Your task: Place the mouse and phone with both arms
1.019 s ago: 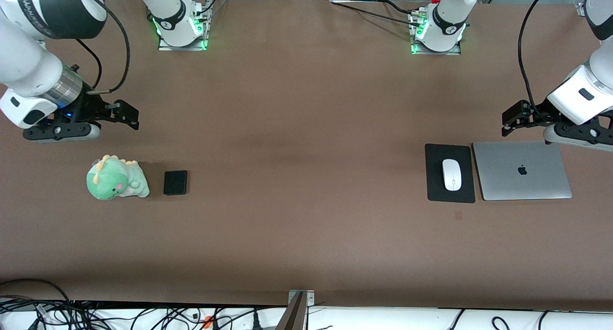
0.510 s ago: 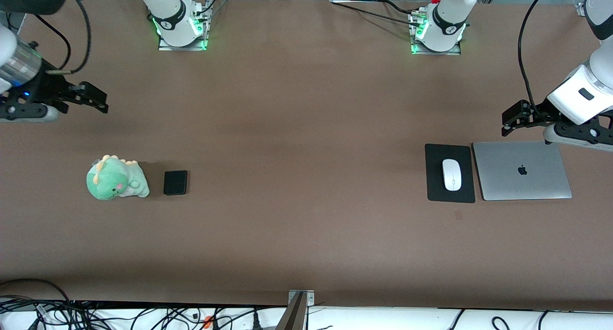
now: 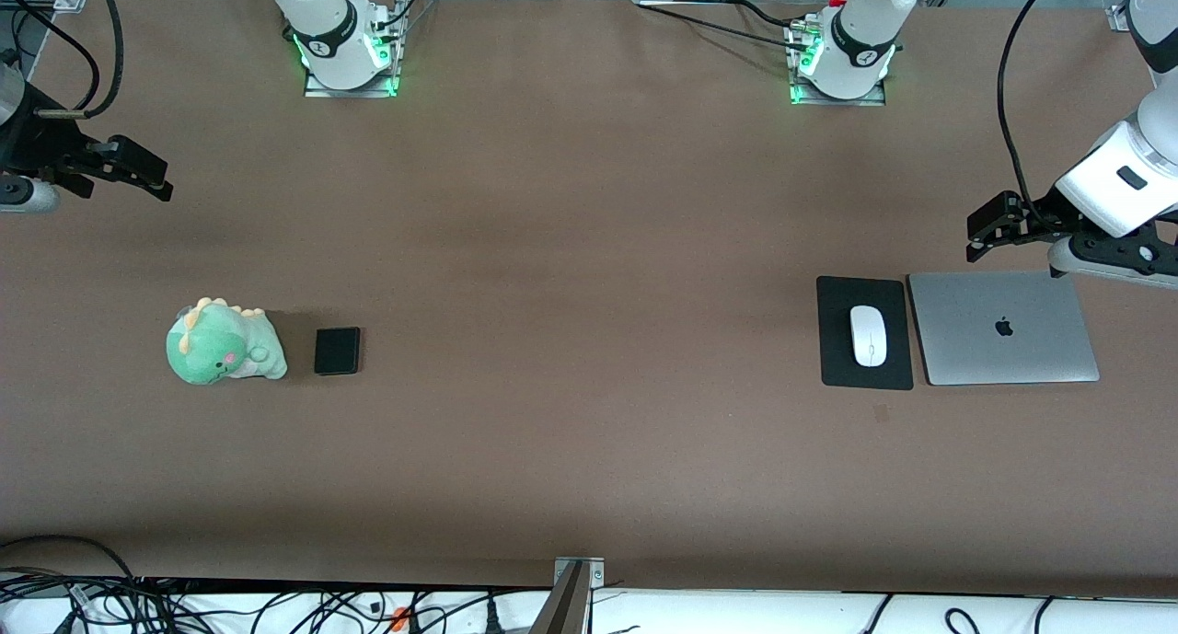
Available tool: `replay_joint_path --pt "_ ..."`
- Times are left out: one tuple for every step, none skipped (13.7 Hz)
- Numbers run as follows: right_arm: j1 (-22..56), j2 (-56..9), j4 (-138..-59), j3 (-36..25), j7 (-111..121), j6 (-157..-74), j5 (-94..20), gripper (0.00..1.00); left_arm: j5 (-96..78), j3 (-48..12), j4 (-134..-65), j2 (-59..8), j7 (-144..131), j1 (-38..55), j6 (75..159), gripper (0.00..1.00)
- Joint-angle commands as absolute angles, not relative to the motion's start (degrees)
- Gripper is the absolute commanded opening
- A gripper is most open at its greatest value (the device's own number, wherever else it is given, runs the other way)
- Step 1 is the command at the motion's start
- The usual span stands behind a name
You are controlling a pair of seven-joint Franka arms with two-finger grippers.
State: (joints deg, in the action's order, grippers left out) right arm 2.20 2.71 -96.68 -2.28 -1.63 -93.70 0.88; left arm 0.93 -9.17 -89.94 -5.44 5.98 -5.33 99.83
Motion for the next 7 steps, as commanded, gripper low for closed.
replay_joint_path --pt "0.88 3.87 -95.63 -1.49 -1.23 -92.55 1.58 1.0 0.62 -9.32 -88.95 -5.27 6.86 -5.45 98.7 1.0" --pt "0.88 3.69 -94.84 -1.67 -1.06 -92.37 1.41 1.0 0.62 -9.32 -88.95 -5.27 6.86 -5.45 98.7 1.0" --pt "0.88 3.52 -94.57 -1.67 -1.14 -92.46 1.23 1.0 0.62 -9.32 -88.95 -5.27 6.86 -5.45 98.7 1.0" --pt "0.88 3.52 -93.96 -1.67 -1.06 -92.46 1.23 1.0 0.62 -9.32 -88.95 -5.27 6.86 -5.45 98.7 1.0" --pt "0.88 3.43 -93.26 -1.58 -0.97 -92.46 1.23 1.0 0.62 -9.32 -88.95 -5.27 6.86 -5.45 98.7 1.0" --pt "0.88 3.34 -92.9 -1.58 -0.88 -92.37 1.32 1.0 0.62 -9.32 -88.95 -5.27 6.86 -5.45 98.7 1.0" --pt "0.97 3.34 -92.9 -1.41 -0.97 -92.29 1.23 1.0 0.62 -9.32 -88.95 -5.27 6.86 -5.45 98.7 1.0"
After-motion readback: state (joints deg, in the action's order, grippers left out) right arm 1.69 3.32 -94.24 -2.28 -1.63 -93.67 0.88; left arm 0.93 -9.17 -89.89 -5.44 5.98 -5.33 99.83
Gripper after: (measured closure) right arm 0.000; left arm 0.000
